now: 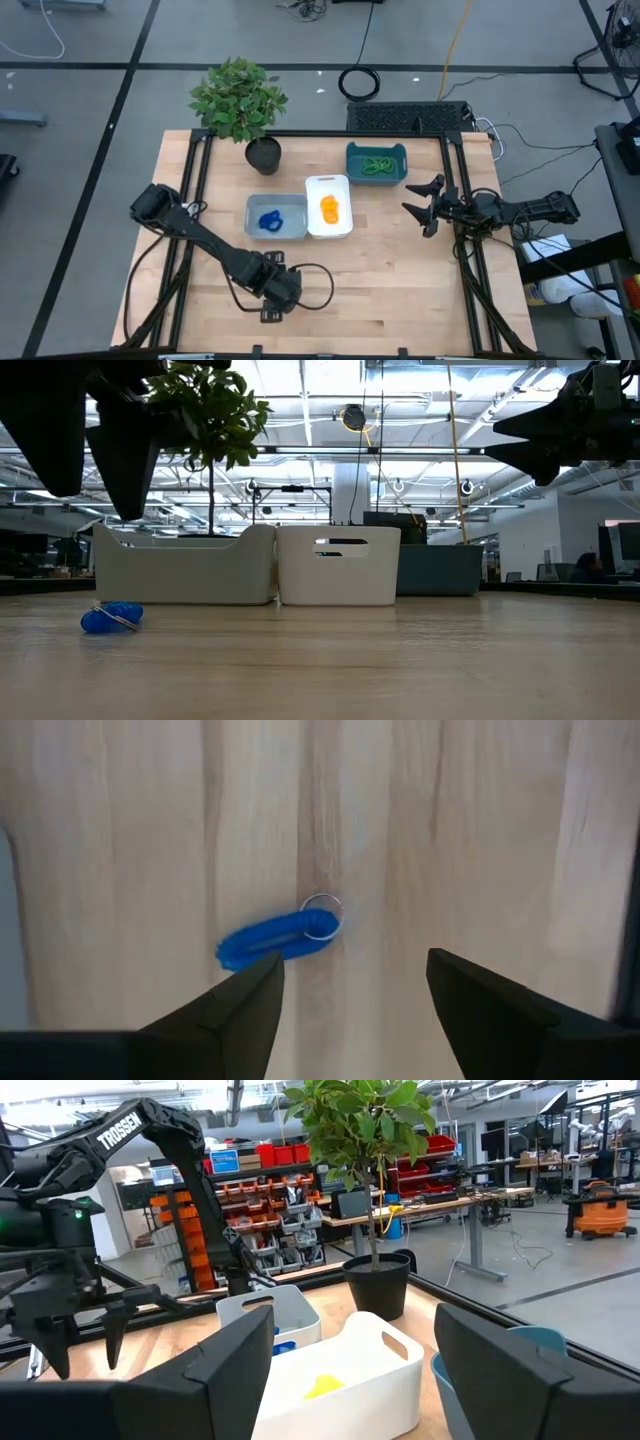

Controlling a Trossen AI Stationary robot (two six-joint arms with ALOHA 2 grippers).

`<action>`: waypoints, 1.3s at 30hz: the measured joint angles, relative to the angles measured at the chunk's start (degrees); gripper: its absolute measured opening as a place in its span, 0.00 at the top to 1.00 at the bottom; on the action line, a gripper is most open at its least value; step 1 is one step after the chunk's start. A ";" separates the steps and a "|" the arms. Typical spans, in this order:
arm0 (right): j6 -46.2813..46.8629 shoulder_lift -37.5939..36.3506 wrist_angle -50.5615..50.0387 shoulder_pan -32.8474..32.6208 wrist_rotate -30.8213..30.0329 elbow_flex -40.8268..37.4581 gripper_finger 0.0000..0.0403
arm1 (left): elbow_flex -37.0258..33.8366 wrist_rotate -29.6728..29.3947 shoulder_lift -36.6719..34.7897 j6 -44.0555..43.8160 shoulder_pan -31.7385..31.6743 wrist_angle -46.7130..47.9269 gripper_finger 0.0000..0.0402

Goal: Sort spring keychains
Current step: Put the blue spring keychain into the gray bin

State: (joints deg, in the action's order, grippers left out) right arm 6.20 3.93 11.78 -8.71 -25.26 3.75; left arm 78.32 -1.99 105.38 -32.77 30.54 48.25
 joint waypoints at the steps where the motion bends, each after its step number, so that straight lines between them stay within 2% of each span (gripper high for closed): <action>1: 0.00 0.02 0.02 0.00 0.00 0.00 0.35 | 0.00 -0.15 0.02 2.49 0.07 0.10 0.38; 13: 0.00 0.01 0.02 0.00 0.00 0.00 0.35 | -0.04 -3.43 0.91 34.53 0.27 6.62 0.50; 19: 0.00 0.00 0.02 -0.02 0.00 0.00 0.35 | -0.11 -4.29 4.29 47.00 -0.02 6.56 0.51; 24: 0.00 -0.01 0.02 0.00 0.01 0.00 0.35 | -0.13 -5.02 6.85 52.55 -0.59 5.37 0.47; 28: 0.00 -0.01 0.02 -0.02 0.02 0.00 0.35 | -0.13 -9.32 8.77 54.47 -0.71 4.53 0.42; 33: 0.00 -0.01 0.02 -0.01 0.01 0.00 0.35 | -0.08 -8.16 9.78 55.49 -1.23 4.51 0.38; 36: 0.01 0.02 0.02 -0.02 0.01 0.00 0.35 | -0.11 -7.20 9.79 55.88 -1.25 4.39 0.40; 39: 0.00 0.01 0.02 -0.01 0.01 -0.01 0.35 | -0.11 -5.93 9.79 56.49 -1.26 4.44 0.47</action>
State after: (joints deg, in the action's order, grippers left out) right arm 6.20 3.94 11.79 -8.72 -25.25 3.74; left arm 78.22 -7.92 115.18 23.73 29.28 52.69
